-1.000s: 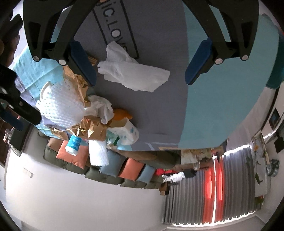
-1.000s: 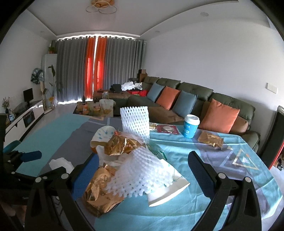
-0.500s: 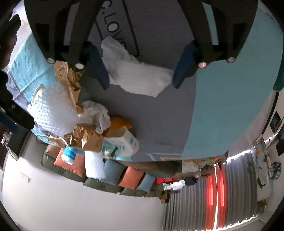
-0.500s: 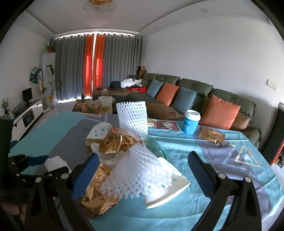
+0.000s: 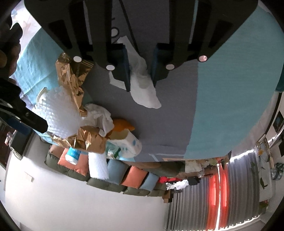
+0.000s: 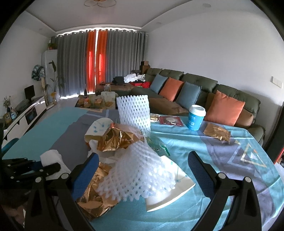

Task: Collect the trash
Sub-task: 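Reach the left gripper to the crumpled white tissue and close on it, then grasp the gold foil wrapper with the right gripper while the left holds the tissue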

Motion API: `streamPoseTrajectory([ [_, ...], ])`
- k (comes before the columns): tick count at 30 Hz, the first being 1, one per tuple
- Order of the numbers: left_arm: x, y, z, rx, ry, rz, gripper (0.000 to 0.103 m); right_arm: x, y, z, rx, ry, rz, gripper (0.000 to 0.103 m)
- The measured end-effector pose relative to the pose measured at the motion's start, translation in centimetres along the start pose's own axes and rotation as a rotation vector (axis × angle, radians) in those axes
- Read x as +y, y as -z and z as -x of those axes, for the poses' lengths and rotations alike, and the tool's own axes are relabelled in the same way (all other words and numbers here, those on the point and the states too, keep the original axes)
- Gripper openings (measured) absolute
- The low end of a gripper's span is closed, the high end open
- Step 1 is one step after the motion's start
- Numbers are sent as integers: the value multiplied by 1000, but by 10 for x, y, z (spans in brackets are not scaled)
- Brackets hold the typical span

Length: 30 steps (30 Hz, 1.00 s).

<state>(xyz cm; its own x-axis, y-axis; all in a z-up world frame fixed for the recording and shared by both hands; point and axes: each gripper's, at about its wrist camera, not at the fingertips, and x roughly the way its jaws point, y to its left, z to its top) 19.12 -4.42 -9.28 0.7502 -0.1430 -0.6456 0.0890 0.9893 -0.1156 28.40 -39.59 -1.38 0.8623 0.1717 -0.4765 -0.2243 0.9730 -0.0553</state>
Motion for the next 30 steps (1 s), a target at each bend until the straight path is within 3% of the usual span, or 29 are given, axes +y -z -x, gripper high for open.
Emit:
streamPoseTrajectory([
  [5, 6, 1, 10, -15, 6, 12, 20, 2, -12, -9, -12, -5, 26, 97],
  [16, 13, 4, 27, -51, 16, 19, 19, 16, -41, -63, 98, -105, 74, 97],
  [18, 15, 6, 29, -50, 18, 21, 19, 19, -42, -72, 119, -114, 90, 94],
  [28, 24, 6, 30, -40, 27, 46, 20, 32, -43, -95, 234, -132, 165, 56],
  [30, 24, 5, 30, -38, 28, 47, 20, 32, -44, -97, 244, -133, 169, 54],
])
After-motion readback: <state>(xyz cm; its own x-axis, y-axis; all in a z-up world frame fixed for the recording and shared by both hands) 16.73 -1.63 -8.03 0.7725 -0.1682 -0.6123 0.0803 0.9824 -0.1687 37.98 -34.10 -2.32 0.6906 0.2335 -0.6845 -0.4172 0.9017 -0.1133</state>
